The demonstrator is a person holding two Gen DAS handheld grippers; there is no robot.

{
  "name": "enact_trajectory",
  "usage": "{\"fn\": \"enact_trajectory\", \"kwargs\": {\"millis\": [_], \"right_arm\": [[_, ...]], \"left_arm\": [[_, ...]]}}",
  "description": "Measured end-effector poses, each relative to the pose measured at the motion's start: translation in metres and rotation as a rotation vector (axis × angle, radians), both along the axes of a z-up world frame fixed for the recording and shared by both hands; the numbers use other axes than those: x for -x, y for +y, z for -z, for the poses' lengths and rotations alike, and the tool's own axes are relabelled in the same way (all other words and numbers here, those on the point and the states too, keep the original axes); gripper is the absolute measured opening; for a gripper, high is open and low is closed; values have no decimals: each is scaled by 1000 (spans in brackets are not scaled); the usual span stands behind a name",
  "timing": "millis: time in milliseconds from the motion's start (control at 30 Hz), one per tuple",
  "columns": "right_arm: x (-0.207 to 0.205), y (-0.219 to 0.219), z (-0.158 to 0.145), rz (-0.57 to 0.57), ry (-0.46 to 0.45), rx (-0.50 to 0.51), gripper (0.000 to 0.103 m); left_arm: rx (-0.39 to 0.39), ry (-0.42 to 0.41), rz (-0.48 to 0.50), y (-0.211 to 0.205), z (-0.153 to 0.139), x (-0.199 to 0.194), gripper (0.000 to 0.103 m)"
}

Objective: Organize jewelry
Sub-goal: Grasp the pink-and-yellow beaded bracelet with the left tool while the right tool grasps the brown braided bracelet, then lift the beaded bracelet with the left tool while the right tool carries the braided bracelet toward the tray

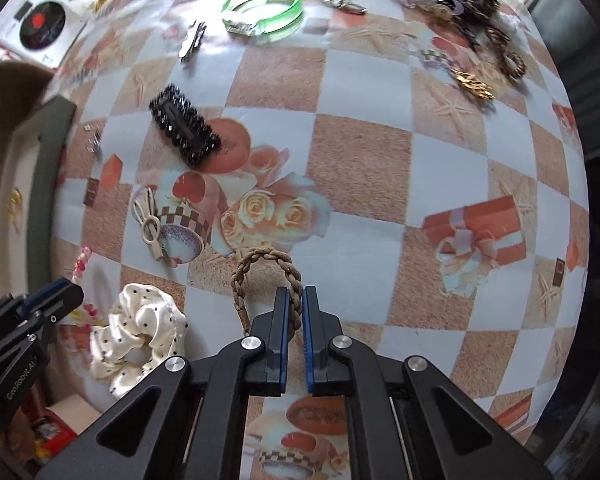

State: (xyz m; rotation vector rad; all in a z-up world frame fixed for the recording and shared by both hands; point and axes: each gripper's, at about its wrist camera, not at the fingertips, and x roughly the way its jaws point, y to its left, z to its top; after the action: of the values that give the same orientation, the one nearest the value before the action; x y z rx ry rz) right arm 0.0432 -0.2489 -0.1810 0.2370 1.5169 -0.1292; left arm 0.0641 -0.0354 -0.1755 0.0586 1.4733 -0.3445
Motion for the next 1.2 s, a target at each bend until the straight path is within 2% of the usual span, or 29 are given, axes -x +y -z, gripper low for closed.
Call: {"fn": "enact_trajectory", "kwargs": {"millis": [167, 300, 433, 567, 633, 800, 1067, 1200], "right_arm": [[8, -16, -19, 30, -24, -32, 7], [17, -23, -31, 44, -39, -49, 7], [27, -26, -40, 47, -52, -67, 7], [31, -24, -44, 36, -64, -84, 7], [32, -23, -44, 33, -61, -86, 7], [36, -24, -44, 20, -51, -90, 7], [49, -31, -46, 9, -37, -90, 7], [53, -35, -43, 12, -26, -91, 7]], "left_arm": [[10, -29, -3, 1, -18, 5, 3], [34, -35, -52, 8, -27, 9, 3], [55, -55, -81, 20, -49, 13, 3], [40, -74, -89, 25, -59, 16, 3], [-7, -65, -99, 25, -53, 17, 3], [-121, -13, -84, 16, -16, 19, 3], [-192, 22, -31, 5, 25, 18, 3], [-185, 18, -36, 8, 27, 16, 3]]}}
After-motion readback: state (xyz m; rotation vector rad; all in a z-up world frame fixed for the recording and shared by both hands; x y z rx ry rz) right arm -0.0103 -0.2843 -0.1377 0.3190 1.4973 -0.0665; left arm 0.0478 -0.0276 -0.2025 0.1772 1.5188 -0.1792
